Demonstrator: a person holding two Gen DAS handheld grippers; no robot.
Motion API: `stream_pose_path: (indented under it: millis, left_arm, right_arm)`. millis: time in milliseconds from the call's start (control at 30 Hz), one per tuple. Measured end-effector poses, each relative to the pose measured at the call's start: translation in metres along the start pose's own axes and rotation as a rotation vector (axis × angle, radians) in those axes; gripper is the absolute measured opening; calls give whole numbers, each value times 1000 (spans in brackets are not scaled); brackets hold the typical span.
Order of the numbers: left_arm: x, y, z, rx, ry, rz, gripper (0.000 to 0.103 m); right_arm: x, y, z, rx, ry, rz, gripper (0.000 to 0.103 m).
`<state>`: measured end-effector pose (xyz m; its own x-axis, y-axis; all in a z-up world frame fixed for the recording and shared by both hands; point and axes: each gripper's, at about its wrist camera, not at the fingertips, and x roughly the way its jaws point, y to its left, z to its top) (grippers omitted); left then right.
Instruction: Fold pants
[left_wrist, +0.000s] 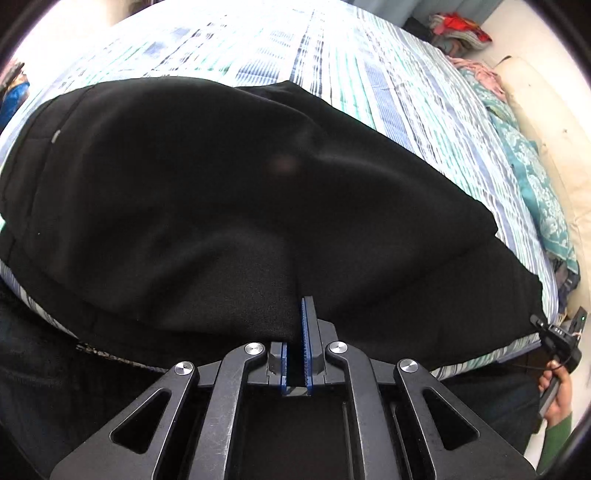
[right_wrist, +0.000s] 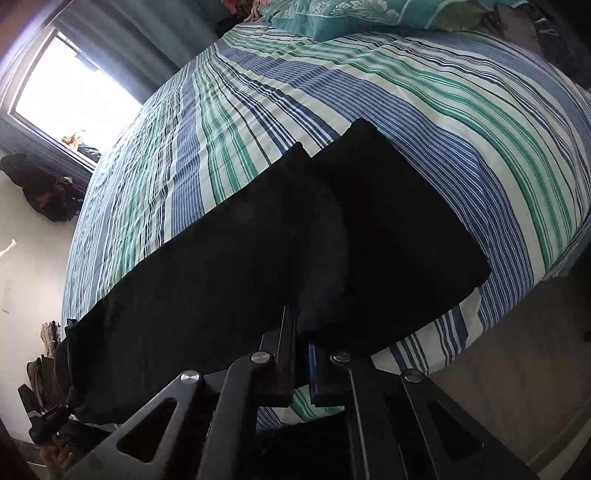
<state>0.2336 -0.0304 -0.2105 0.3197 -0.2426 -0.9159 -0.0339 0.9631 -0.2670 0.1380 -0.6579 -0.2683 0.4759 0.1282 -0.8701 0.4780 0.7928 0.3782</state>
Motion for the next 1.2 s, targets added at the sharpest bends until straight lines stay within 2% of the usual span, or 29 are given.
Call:
stream_pose_path:
  millis: [67,167,300,433,567,733,800,833,900,933,967,1033,1100,1200]
  left_arm:
    - [-2,-7,-1,18,-4,1,5]
    - [2,-22,-5,68,1,10,7]
    - [7,-33,-10,102,17,9,7]
    - [10,-36,-10,130,30,33,8]
    - [10,-49,-9,141,23,51,7]
    - [18,-64,-13,191,31,126,6]
    - [22,-66,-10,203,48,137,8]
    - [21,-66,-9,203,47,141,13]
    - [18,-66,-12,224,72,129,32]
    - [14,-65,-14,236,82,122,48]
    - [9,-63,-17,244,89,122,61]
    - [-6,-55,-25,264,97,120,64]
    - [-29,-46,-30,288,80,121,64]
    - [-73,-34,-28,308,-32,129,65]
  right_arm:
    - [-6,3,2,-27,-20,-27,6]
    - [-29,6,5,-55,-97,-44,6]
    - [-29,-17,2,-13,-86,-102,6]
    - [-33,-28,-7,1,-118,-113,6]
    - [-28,-24,-9,8,-129,-152,6]
    - [-18,-19,-9,19,-142,-181,6]
    - [-18,-16,-9,3,-145,-203,6]
    - [-19,-14,-9,-6,-151,-219,7]
    - [-23,-11,-11,-16,-169,-254,21]
    - [-26,-11,-12,-13,-177,-276,36]
    - [-30,-11,-14,-7,-188,-286,57]
    - [-43,-12,-19,15,-227,-307,78]
    - [-58,-11,-26,25,-277,-340,79]
    - [-86,-3,-36,27,-347,-407,79]
